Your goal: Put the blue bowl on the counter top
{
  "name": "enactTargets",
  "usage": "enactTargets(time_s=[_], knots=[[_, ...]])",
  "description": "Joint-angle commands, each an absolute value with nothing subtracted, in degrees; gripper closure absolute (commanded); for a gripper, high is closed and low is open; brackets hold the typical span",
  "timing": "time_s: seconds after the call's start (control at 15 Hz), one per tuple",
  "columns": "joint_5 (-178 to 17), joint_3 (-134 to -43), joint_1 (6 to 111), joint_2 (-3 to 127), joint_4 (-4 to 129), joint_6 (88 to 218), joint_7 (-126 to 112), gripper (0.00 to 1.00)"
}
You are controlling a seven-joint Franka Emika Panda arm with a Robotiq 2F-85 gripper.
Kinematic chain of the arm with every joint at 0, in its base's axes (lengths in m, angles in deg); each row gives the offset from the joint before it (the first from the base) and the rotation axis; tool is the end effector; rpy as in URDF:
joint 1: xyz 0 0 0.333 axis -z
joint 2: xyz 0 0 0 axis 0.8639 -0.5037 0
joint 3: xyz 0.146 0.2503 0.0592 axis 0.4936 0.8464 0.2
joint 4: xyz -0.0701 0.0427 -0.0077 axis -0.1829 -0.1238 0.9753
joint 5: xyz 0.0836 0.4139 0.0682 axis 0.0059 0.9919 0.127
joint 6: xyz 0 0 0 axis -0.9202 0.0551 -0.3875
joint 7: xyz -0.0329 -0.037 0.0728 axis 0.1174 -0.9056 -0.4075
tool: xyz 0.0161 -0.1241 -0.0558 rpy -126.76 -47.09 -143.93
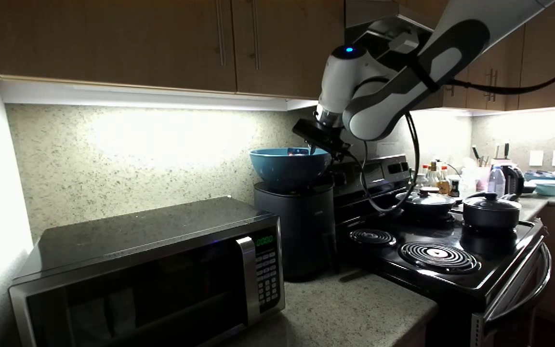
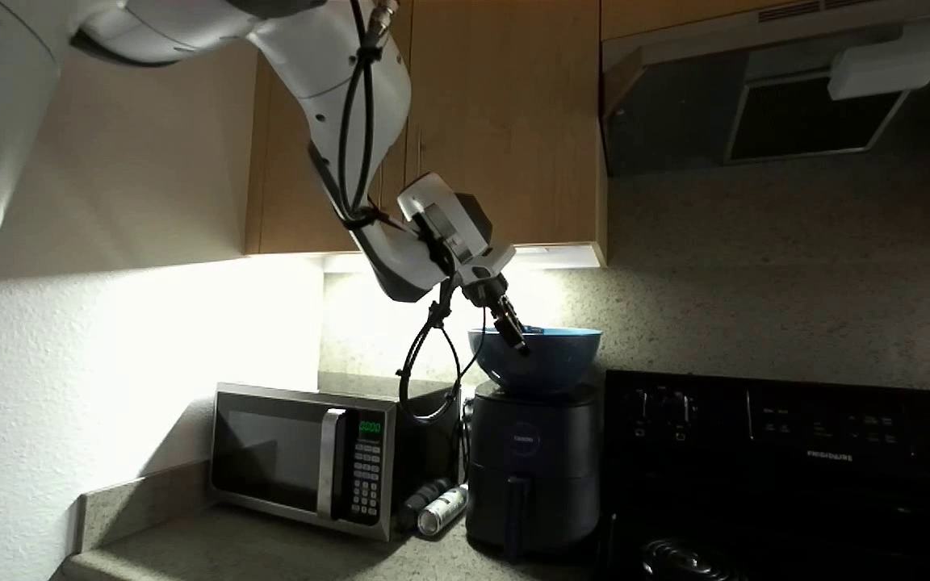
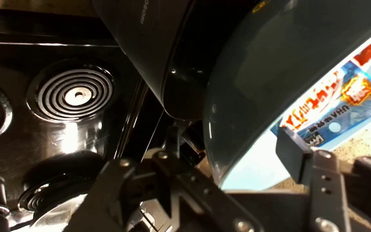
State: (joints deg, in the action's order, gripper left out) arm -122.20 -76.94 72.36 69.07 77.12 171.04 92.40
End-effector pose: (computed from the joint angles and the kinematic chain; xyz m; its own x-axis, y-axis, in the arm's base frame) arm 0.6904 -0.0534 0.4386 0.0582 -0.8605 0.5062 -0.7799 -0.3558 -0.5150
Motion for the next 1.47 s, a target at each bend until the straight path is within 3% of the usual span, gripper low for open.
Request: enactTargets(time_s=[0.0,0.4,0.67,0.73,0.8,1.13,1.4], knots=[[-124.24,-77.5,71.46,66.47,74.13,170.2,96.53,0.53],[-123.22,-77.55,71.65,64.8,72.56,170.23,96.9,0.91],[-121.1,-77.34,72.1,65.09,73.08,169.4,95.11,0.96],[-118.68,-76.57,72.62,66.13,74.29,168.66,92.49,0.92],[-114.77,-81.65,67.98,67.65,75.8,168.78,89.38,0.92],[-98.75,-84.59,65.67,76.64,84.63,166.63,74.11,0.93],[-97.0,-86.23,64.36,84.71,92.45,164.44,70.82,0.93]])
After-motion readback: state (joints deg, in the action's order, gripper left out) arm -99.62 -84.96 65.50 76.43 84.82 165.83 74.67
